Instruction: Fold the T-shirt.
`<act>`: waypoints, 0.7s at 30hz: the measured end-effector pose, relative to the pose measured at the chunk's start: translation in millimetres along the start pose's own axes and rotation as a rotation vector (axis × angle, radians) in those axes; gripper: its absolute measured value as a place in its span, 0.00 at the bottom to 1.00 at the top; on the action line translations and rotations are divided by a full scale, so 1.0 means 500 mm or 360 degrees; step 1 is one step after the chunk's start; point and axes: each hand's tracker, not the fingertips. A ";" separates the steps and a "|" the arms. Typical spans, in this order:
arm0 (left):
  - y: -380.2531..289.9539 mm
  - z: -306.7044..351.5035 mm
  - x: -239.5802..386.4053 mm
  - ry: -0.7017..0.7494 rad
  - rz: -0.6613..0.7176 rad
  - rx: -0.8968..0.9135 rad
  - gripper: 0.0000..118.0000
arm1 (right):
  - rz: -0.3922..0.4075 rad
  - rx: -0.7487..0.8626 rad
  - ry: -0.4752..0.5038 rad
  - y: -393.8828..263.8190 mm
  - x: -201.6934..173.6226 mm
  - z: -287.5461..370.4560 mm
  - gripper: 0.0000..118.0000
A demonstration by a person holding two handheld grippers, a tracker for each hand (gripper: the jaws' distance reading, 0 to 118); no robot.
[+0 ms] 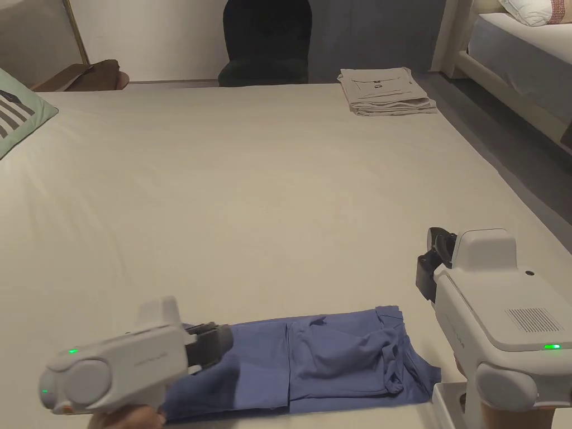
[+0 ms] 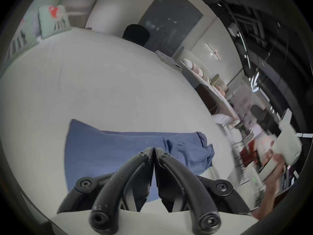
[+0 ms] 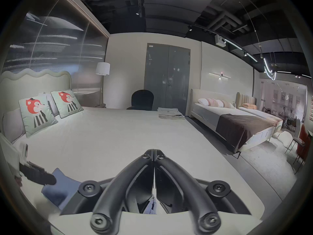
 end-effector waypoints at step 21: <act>-0.017 -0.010 -0.218 -0.0037 0.0456 -0.0195 0.48 | 0.0041 -0.0053 0.0031 -0.007 -0.035 -0.022 0.00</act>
